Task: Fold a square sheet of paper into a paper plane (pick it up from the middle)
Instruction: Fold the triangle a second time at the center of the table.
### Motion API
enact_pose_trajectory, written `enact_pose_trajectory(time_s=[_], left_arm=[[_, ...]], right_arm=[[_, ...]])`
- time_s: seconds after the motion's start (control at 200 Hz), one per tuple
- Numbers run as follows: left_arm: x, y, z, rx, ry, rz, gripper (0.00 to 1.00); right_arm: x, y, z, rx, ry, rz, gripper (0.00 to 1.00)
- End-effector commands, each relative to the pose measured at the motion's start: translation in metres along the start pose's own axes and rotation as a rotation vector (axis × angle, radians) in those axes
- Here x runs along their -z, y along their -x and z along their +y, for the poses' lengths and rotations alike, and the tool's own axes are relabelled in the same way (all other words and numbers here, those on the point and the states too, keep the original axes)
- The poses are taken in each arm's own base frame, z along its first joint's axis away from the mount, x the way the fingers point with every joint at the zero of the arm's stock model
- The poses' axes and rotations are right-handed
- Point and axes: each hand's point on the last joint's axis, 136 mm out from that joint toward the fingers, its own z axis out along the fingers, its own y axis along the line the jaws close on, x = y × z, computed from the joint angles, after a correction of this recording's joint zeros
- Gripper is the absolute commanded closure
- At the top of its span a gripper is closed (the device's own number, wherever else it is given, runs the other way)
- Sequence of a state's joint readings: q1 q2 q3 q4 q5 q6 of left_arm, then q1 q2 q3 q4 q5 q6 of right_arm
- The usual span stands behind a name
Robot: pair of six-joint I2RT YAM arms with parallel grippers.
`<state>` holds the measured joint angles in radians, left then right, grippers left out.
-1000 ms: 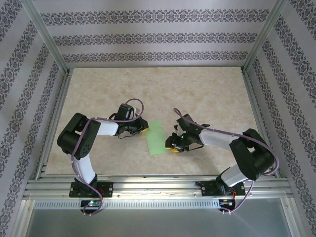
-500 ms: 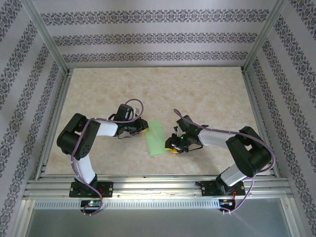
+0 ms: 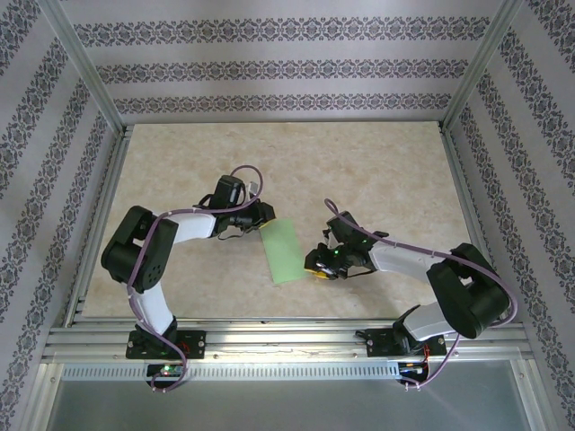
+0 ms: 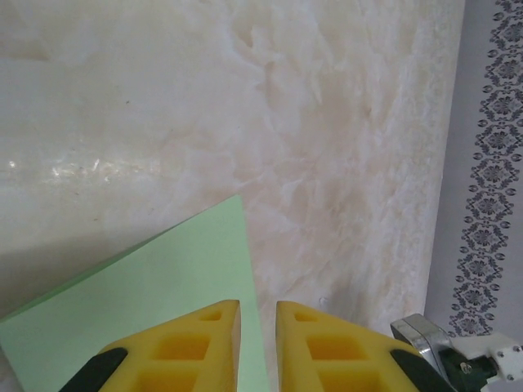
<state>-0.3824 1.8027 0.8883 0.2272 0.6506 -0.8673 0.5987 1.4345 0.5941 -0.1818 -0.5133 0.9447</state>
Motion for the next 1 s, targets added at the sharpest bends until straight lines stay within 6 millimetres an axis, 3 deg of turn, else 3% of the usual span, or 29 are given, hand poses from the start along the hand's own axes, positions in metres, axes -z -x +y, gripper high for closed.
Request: enact_pose_trajectory(time_s=[0.0, 0.415, 0.999], left_arm=[[-0.006, -0.006, 0.033, 0.039, 0.078, 0.033, 0.82], [-0.009, -0.029, 0.070, 0.085, 0.149, 0.075, 0.83], [-0.009, -0.031, 0.070, 0.085, 0.141, 0.079, 0.84]], right_arm=[[0.000, -0.005, 0.000, -0.018, 0.007, 0.005, 0.67], [-0.016, -0.010, 0.005, -0.047, 0.051, 0.059, 0.66], [-0.018, -0.003, -0.014, -0.087, -0.042, -0.010, 0.64]])
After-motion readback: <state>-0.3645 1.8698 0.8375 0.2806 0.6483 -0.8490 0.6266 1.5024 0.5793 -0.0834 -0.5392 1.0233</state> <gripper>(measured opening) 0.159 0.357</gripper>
